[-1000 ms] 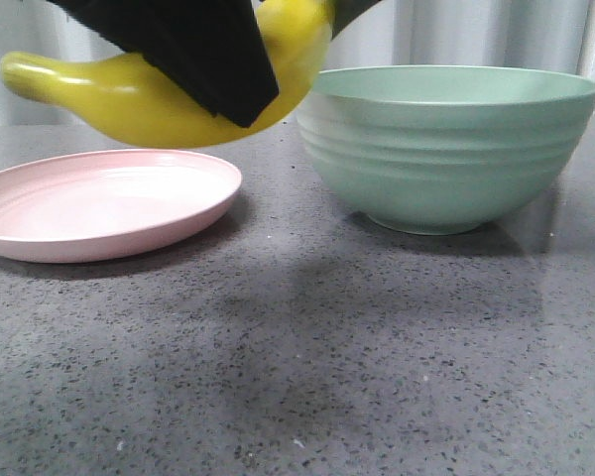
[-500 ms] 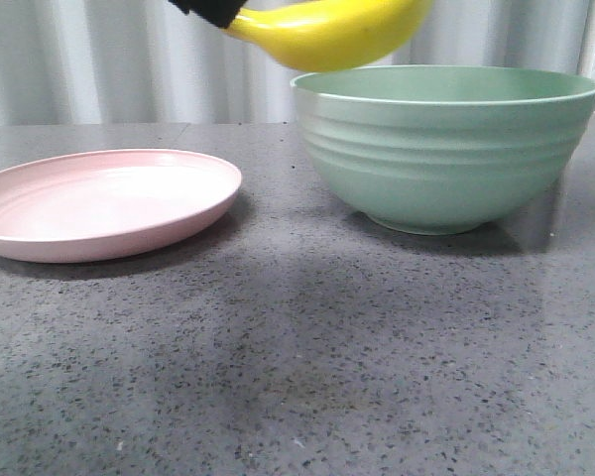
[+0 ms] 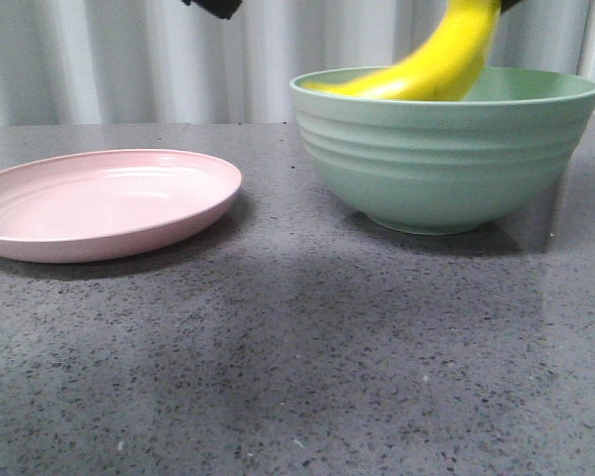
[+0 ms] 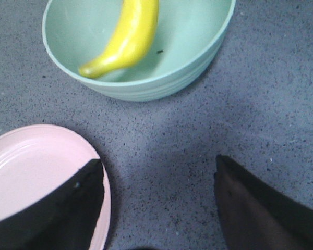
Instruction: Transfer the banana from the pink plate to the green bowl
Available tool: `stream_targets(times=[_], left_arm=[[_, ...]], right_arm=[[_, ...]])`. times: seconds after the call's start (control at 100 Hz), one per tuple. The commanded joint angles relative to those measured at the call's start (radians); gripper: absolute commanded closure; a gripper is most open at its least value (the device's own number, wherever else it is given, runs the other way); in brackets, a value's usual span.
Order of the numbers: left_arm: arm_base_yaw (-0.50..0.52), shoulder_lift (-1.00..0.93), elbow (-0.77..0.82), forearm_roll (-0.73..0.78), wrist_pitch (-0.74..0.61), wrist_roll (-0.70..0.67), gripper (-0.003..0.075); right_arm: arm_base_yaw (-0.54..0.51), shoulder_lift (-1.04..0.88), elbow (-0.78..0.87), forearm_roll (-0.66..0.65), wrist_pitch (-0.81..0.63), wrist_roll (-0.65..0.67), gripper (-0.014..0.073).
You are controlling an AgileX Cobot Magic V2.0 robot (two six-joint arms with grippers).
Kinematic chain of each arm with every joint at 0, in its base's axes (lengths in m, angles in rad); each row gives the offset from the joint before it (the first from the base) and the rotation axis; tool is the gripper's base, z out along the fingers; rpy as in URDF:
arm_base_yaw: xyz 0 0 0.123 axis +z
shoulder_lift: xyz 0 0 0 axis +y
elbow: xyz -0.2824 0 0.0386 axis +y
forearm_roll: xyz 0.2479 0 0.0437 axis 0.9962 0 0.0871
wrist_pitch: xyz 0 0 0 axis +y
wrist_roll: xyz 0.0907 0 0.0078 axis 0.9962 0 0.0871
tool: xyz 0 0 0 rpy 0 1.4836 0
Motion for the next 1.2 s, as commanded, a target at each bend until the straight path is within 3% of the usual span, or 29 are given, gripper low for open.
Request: stream_targets(times=[0.0, 0.29, 0.46, 0.56, 0.7, 0.72, 0.92, 1.19], left_arm=[[-0.008, -0.025, -0.033, 0.008, -0.083, -0.035, 0.0298], [-0.008, -0.025, -0.033, 0.004, -0.092, -0.035, 0.0298], [-0.005, -0.059, -0.033, 0.004, -0.092, -0.042, 0.0316], [-0.005, -0.094, -0.033, 0.018, -0.092, -0.060, 0.0452], [-0.005, -0.150, -0.031, 0.016, -0.092, -0.069, 0.0737], [-0.005, -0.160, -0.029, 0.020, -0.092, -0.069, 0.0737], [-0.005, -0.251, 0.020, 0.048, -0.112, -0.092, 0.0739], [-0.005, -0.452, 0.250, 0.098, -0.313, -0.191, 0.0739]], right_arm=[[-0.007, -0.025, -0.037, -0.004, -0.051, -0.008, 0.0298], [-0.007, -0.029, -0.037, -0.028, -0.043, -0.008, 0.0298], [-0.007, -0.076, -0.037, -0.184, -0.032, -0.008, 0.0303], [-0.007, -0.126, -0.037, -0.216, 0.012, -0.008, 0.0379], [-0.005, -0.191, -0.037, -0.220, 0.083, -0.032, 0.0637], [-0.005, -0.202, -0.037, -0.220, 0.094, -0.037, 0.0674], [-0.005, -0.323, -0.014, -0.220, 0.159, -0.039, 0.0669], [-0.005, -0.583, 0.226, -0.220, 0.029, -0.063, 0.0669]])
